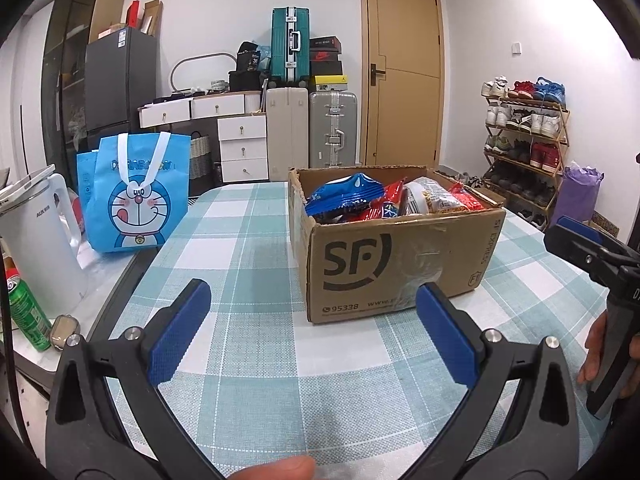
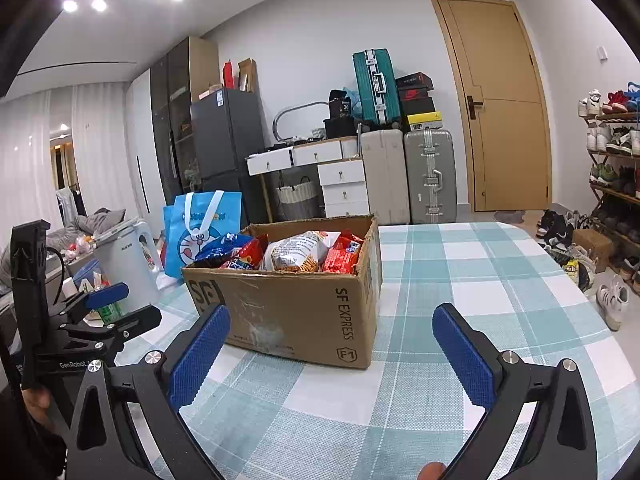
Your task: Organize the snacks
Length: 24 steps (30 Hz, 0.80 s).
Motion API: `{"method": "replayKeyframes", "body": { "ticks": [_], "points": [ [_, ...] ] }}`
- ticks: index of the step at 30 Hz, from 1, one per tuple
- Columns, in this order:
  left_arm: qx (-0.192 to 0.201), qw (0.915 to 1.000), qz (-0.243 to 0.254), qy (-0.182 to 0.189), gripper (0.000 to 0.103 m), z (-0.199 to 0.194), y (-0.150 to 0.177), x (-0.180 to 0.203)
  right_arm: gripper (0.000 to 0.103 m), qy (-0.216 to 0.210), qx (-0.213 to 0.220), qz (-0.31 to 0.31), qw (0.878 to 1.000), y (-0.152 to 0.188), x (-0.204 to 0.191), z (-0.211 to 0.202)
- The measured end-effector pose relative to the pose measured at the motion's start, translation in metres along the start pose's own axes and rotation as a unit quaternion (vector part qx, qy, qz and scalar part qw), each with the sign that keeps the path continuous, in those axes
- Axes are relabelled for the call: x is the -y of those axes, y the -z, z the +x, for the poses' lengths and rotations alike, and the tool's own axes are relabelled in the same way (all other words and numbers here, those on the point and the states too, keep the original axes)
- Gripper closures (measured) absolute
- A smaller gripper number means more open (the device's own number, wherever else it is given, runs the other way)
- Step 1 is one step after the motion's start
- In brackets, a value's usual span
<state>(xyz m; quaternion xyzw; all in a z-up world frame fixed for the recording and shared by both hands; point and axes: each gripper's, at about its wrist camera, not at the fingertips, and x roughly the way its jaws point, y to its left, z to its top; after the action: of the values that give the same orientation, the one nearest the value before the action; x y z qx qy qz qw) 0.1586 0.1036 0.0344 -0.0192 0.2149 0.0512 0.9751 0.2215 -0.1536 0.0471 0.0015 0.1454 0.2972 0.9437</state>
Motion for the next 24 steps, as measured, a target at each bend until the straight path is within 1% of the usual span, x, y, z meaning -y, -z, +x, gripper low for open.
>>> {"method": "replayKeyframes", "body": {
  "ticks": [3, 24],
  "points": [
    [0.001, 1.0, 0.0, 0.001, 0.001, -0.001, 0.0, 0.0, 0.0, 0.006, 0.002, -0.002, 1.0, 0.0, -0.001, -0.001],
    [0.003, 1.0, 0.0, 0.0, 0.001, -0.001, 0.001, 0.0, 0.0, -0.002, 0.005, -0.042, 0.999, 0.002, -0.016, -0.003]
  ]
}}
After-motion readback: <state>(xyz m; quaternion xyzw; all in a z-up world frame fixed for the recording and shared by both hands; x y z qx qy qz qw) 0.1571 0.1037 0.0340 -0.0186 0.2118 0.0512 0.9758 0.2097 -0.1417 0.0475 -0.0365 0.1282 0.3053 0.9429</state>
